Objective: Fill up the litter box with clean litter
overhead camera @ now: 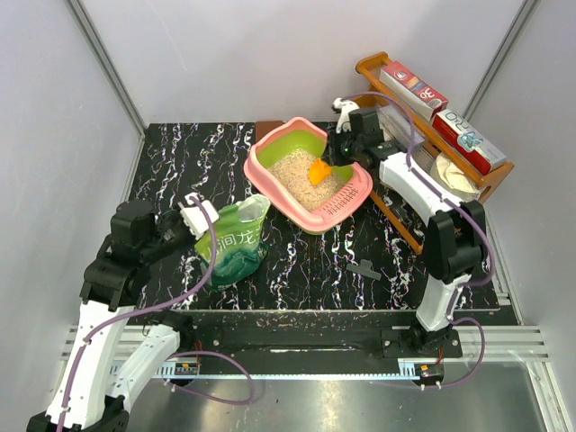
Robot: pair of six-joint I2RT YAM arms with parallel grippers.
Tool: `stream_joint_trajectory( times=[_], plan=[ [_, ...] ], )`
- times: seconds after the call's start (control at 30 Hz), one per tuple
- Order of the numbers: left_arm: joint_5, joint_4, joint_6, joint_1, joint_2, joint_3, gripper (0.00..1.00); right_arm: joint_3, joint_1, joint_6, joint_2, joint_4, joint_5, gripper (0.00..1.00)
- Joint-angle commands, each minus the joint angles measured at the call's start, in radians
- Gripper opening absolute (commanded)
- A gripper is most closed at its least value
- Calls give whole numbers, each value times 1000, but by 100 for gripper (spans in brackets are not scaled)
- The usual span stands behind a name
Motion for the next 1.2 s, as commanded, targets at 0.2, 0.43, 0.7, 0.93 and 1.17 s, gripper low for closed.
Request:
stream_joint_trajectory(
  times=[0.2, 0.43, 0.7, 0.93, 1.17],
  plan=[
    [106, 114, -169, 36, -1, 22, 9, -72, 144, -605, -259, 2, 224, 0],
    [117, 116, -175, 43, -2, 10, 9, 284, 144, -553, -293, -311, -382, 0],
    [120, 117, -178, 55, -4, 8, 4, 482, 214, -595, -178, -546, -736, 0],
    [130, 96, -177, 61, -4, 16, 0, 582, 273, -842, -52, -785, -718, 0],
    [160, 82, -180, 63, 7, 30, 0, 675, 365, -918, 44, -799, -705, 0]
  ],
)
